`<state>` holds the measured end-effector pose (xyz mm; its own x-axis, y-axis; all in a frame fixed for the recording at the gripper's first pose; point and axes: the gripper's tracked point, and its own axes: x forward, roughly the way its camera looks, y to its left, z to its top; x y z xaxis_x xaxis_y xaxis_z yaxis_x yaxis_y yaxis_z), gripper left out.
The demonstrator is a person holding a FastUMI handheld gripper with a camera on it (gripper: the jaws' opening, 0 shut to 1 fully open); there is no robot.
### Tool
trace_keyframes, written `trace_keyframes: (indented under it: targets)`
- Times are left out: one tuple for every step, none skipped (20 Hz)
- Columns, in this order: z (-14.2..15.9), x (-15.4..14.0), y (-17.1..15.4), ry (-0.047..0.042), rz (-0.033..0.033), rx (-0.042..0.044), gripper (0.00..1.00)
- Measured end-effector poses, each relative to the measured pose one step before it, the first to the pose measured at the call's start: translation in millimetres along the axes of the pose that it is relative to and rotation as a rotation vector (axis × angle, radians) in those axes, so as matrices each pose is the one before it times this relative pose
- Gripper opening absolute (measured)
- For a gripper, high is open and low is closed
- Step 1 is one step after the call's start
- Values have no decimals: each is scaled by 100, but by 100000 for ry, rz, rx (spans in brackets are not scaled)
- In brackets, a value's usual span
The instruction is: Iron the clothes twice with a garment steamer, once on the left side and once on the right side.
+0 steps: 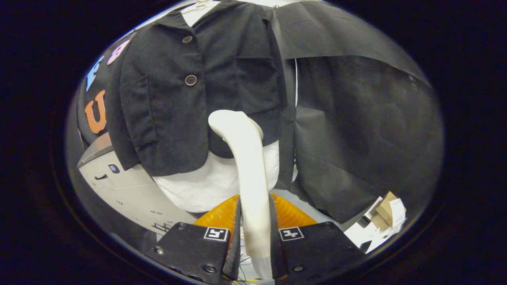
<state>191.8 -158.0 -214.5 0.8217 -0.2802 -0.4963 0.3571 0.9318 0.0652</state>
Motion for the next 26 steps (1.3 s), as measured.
trace_keyframes:
  targets:
    - [105,-157,44,1,25,192,33]
    - [44,-158,37,-251,21,236,33]
    - [178,-269,55,-397,56,57,33]
    - [162,-307,39,-557,164,123,34]
    - [306,-455,116,-638,271,160,34]
    - [415,-456,131,-982,280,274,33]
    - [408,-589,136,-1019,262,36,33]
    - [349,-514,199,-1186,371,186,33]
    - [477,-725,242,-1069,523,218,33]
    - [428,-742,253,-1163,614,207,33]
    - [600,-783,393,-1325,868,149,33]
    - [555,-866,413,-1518,817,109,33]
    - [550,-886,465,-1377,866,-403,33]
    - [447,-979,483,-1406,962,-65,33]
    - [512,-1055,670,-1453,1293,-311,33]
    - [495,-999,731,-1545,1392,-477,33]
    - [466,-978,782,-1281,1420,-725,33]
    - [300,-975,761,-1089,1615,-645,33]
    - [241,-1015,927,-991,1953,-403,33]
    - [323,-899,1006,-1035,2479,435,34]
    - [248,-849,1177,-690,2591,-645,33]
    - [421,-848,799,-957,1828,-1126,34]
    - [433,-808,763,-1272,1150,-485,34]
    - [209,-631,805,-1067,1194,-802,33]
    - [235,-631,846,-826,1017,-544,33]
    - [178,-558,566,-426,1176,-1200,33]
